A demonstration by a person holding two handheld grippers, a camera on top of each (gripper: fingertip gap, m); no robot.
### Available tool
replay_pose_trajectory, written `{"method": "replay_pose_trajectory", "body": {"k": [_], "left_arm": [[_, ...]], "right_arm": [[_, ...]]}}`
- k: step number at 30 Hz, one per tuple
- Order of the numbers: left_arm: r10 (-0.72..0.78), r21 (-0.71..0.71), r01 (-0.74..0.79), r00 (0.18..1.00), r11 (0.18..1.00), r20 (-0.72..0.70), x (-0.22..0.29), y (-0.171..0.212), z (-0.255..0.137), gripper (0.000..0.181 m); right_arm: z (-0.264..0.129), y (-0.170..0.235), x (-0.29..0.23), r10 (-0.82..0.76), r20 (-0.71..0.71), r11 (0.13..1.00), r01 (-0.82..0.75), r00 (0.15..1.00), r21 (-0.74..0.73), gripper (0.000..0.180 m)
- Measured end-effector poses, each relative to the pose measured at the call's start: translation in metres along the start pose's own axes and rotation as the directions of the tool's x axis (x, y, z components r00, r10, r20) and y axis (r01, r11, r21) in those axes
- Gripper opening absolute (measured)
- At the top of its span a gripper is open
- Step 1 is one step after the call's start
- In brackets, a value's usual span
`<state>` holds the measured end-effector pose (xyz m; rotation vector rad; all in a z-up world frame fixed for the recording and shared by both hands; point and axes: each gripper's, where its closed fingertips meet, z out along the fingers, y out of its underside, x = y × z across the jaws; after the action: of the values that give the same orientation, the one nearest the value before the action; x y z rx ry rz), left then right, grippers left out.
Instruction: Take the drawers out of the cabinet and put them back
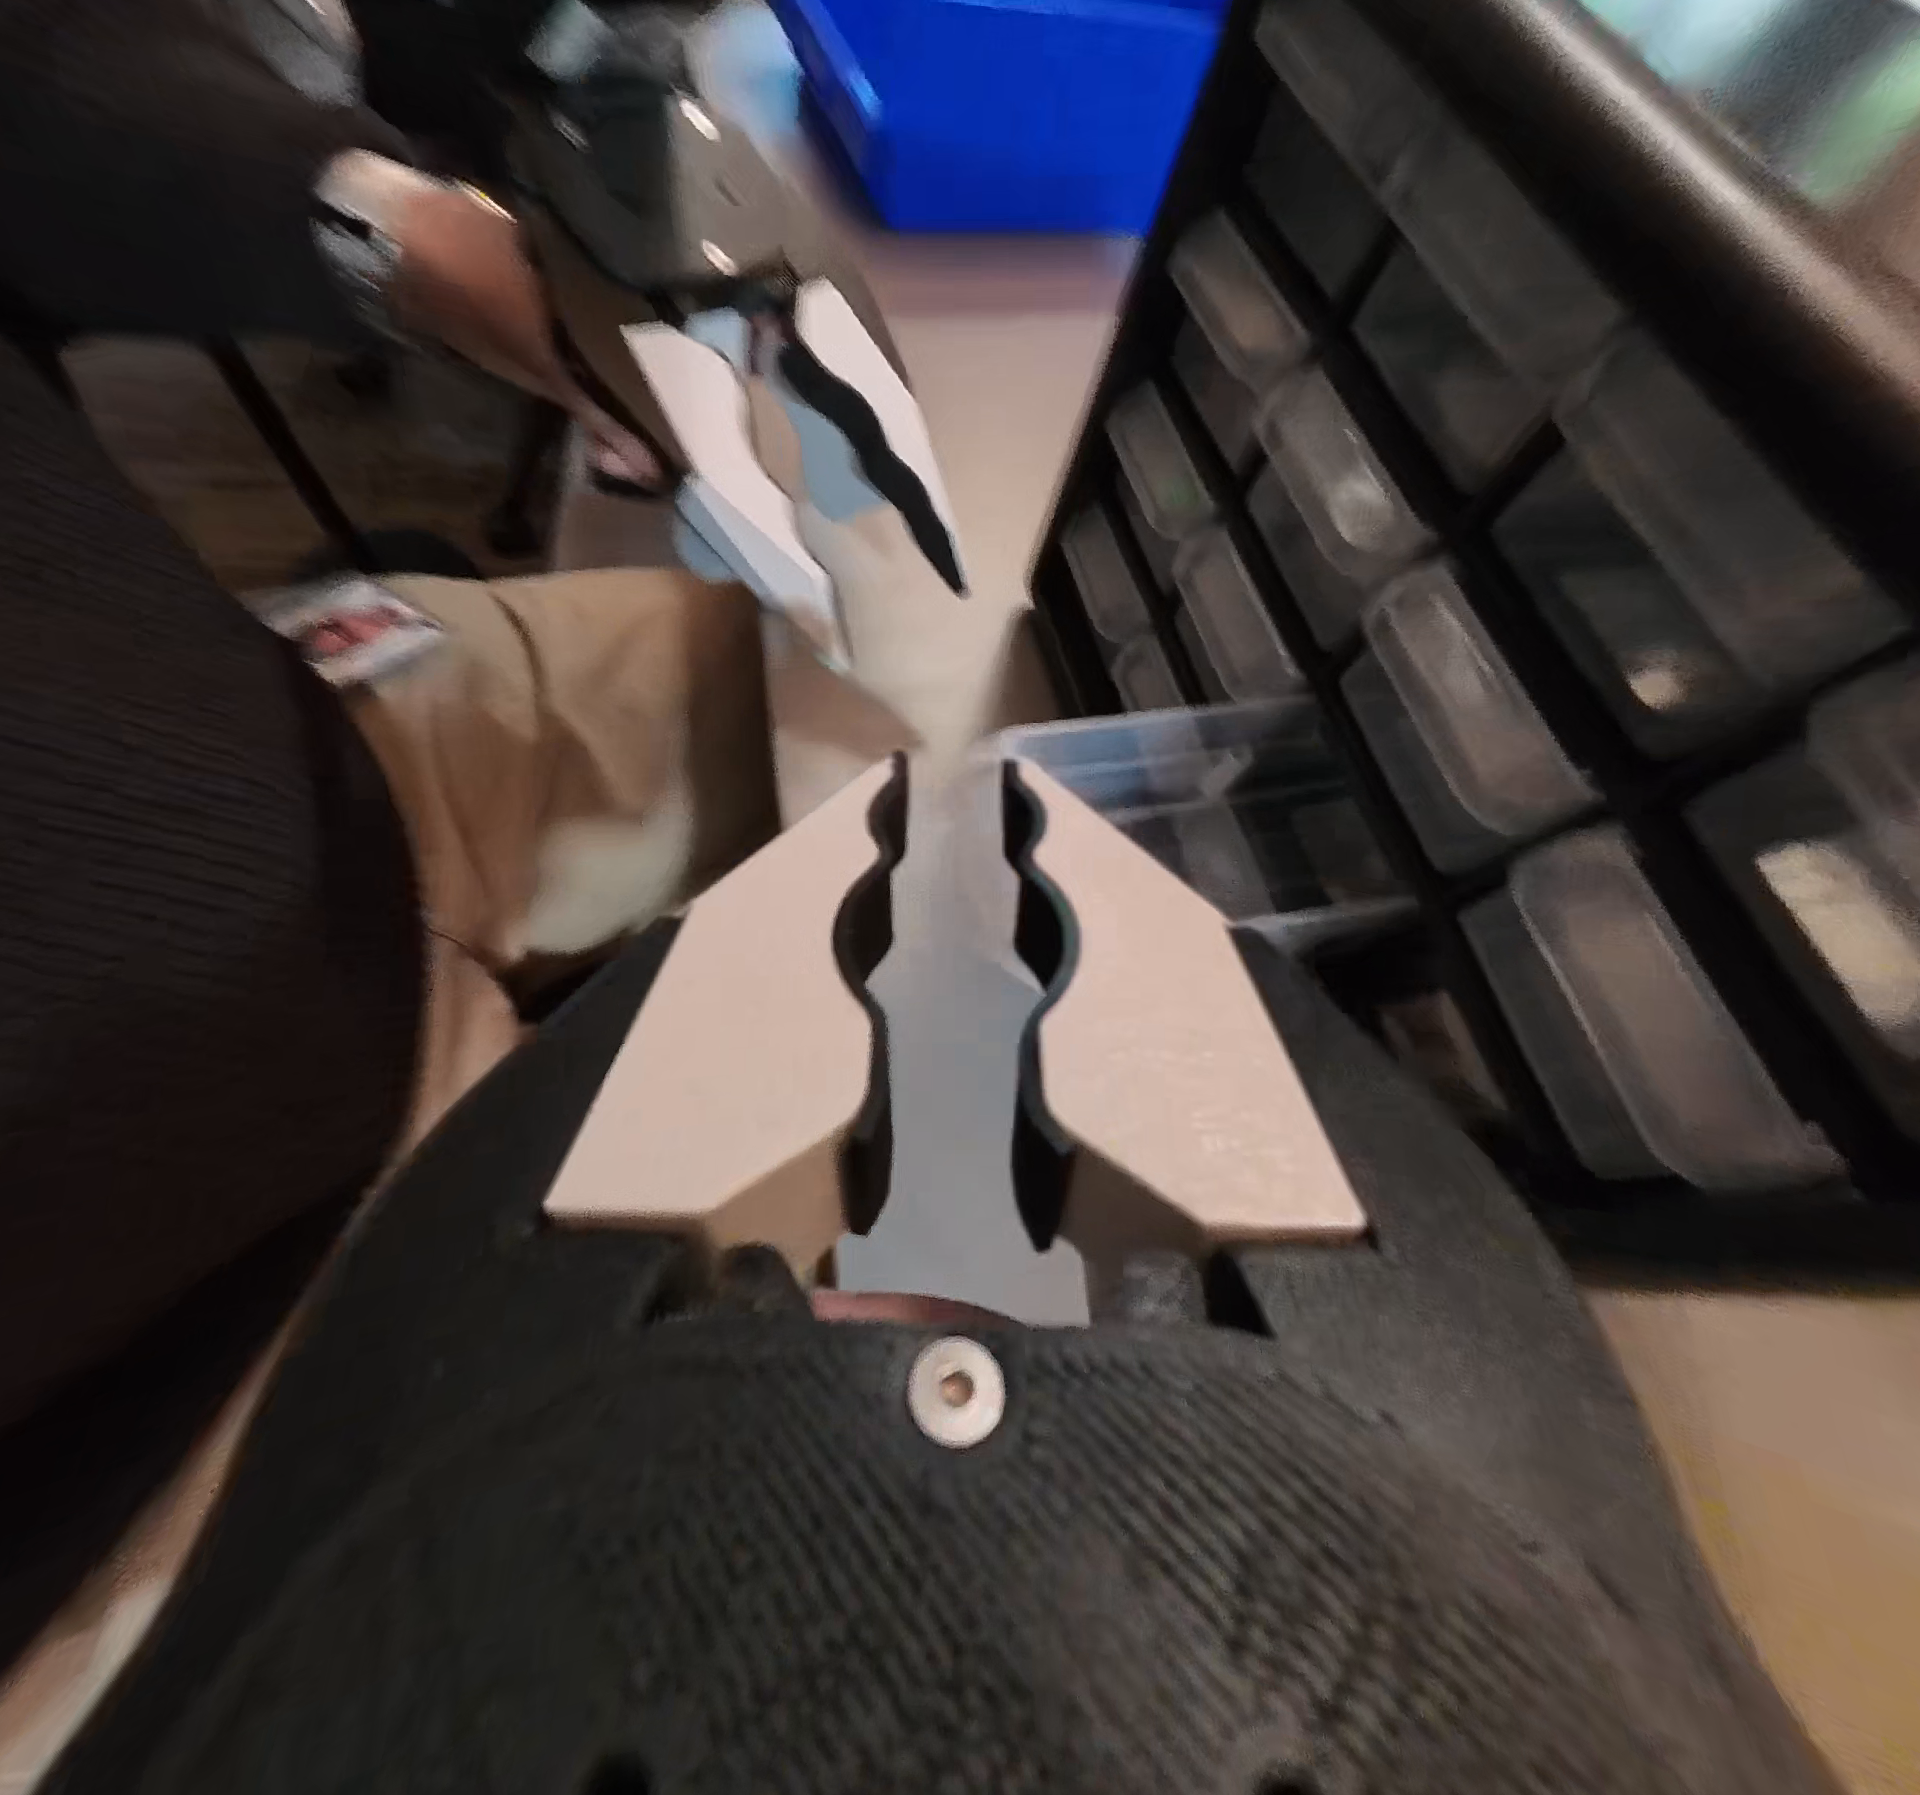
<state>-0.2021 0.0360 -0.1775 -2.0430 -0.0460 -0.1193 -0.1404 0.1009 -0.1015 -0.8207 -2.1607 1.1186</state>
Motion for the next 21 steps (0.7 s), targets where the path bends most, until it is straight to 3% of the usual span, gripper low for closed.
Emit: {"method": "replay_pose_trajectory", "body": {"k": [2, 5, 8, 13, 16, 21], "left_arm": [[0.001, 0.000, -0.001, 1.000, 1.000, 0.003, 0.000, 0.000, 0.000, 0.056], [0.004, 0.001, -0.004, 1.000, 1.000, 0.010, -0.002, -0.001, -0.001, 0.056], [0.001, 0.006, -0.001, 1.000, 1.000, 0.013, -0.003, -0.001, -0.002, 0.055], [-0.004, 0.003, 0.004, 1.000, 1.000, 0.012, -0.004, 0.000, -0.001, 0.055], [-0.005, 0.001, 0.005, 1.000, 1.000, 0.012, -0.005, 0.000, -0.001, 0.055], [-0.005, -0.001, 0.005, 1.000, 1.000, 0.010, -0.004, 0.001, 0.000, 0.055]], "right_arm": [[-0.001, -0.011, -0.018, 0.020, 0.102, 0.997, -0.028, 0.995, 0.077, 0.001], [0.006, 0.001, -0.029, 0.057, 0.181, 0.997, -0.065, 0.982, 0.039, 0.000], [0.017, 0.023, -0.025, 0.081, 0.168, 0.996, -0.076, 0.982, -0.040, 0.000], [0.023, 0.026, -0.011, 0.133, 0.134, 0.990, -0.137, 0.982, 0.028, 0.000], [0.024, 0.025, 0.008, 0.172, 0.052, 0.981, -0.176, 0.984, 0.085, 0.000], [0.026, 0.031, 0.059, 0.255, -0.229, 0.958, -0.213, 0.939, 0.193, 0.000]]}}
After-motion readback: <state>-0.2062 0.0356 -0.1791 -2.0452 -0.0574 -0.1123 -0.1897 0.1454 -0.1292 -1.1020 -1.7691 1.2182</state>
